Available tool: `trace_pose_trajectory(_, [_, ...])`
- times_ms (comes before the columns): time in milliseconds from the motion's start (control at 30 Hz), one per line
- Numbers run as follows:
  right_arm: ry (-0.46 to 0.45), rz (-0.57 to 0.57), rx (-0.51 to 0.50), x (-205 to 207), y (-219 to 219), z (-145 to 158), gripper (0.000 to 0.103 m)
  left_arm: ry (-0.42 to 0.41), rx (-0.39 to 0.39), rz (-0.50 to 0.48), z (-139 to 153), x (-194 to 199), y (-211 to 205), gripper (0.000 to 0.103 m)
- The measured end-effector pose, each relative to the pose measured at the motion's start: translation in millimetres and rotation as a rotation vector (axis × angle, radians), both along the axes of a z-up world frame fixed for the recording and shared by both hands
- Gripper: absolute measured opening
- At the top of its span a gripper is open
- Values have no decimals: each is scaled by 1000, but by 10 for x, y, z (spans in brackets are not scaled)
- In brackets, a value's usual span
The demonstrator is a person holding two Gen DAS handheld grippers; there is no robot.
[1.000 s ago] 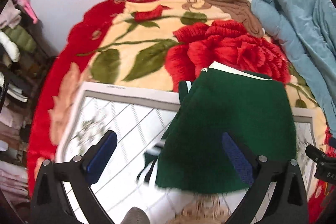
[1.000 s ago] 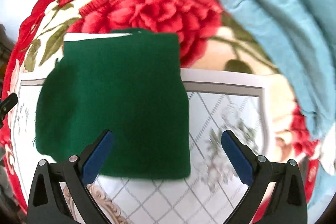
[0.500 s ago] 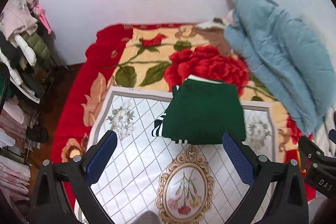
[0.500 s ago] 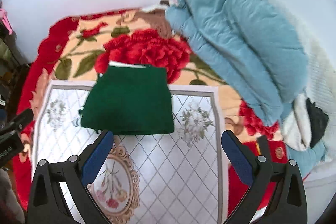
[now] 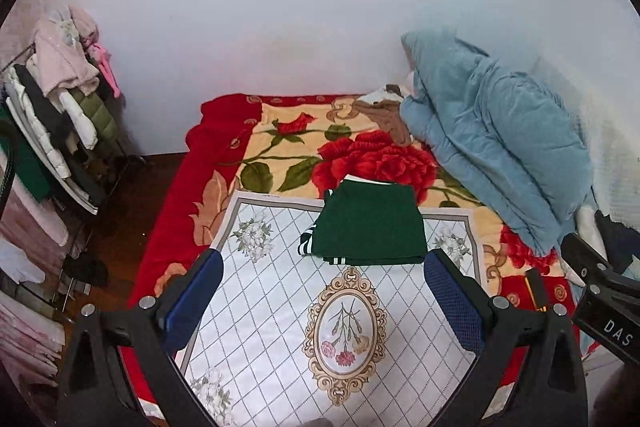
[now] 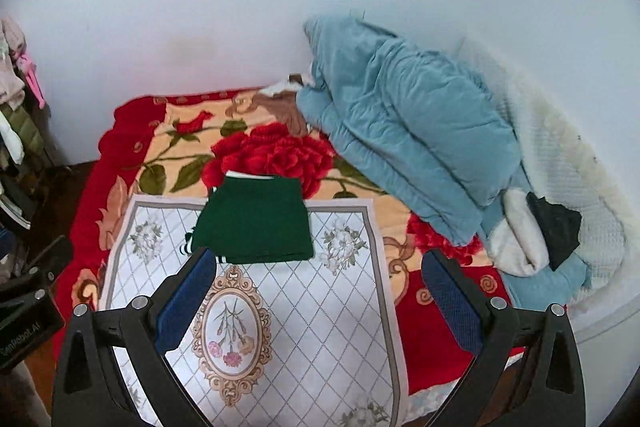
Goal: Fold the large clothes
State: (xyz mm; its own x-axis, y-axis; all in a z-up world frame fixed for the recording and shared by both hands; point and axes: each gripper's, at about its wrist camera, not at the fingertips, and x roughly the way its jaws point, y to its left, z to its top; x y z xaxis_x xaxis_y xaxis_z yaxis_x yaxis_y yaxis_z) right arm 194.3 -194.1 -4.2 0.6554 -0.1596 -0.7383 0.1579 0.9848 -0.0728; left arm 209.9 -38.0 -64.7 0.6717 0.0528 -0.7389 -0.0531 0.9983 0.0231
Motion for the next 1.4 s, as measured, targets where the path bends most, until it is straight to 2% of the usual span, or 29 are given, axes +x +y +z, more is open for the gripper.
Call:
trace_pose_trajectory(167, [-42,15,-7,-366,-49,329,103,-46,4,26,237,-239,-49,103])
trace_pose_trajectory(400, [-101,33,-9,-662,-79,617,103,-84,0,45,352,-444,-43,103])
trace_pose_trajectory(667, [-101,64,-4,-706,-77,687,103,-95,9,54,396,-606,-98,103])
trace_pose_trajectory(1400, [-96,94,0,-680,-168,702,103,-102,4,56,482,-711,-190,103])
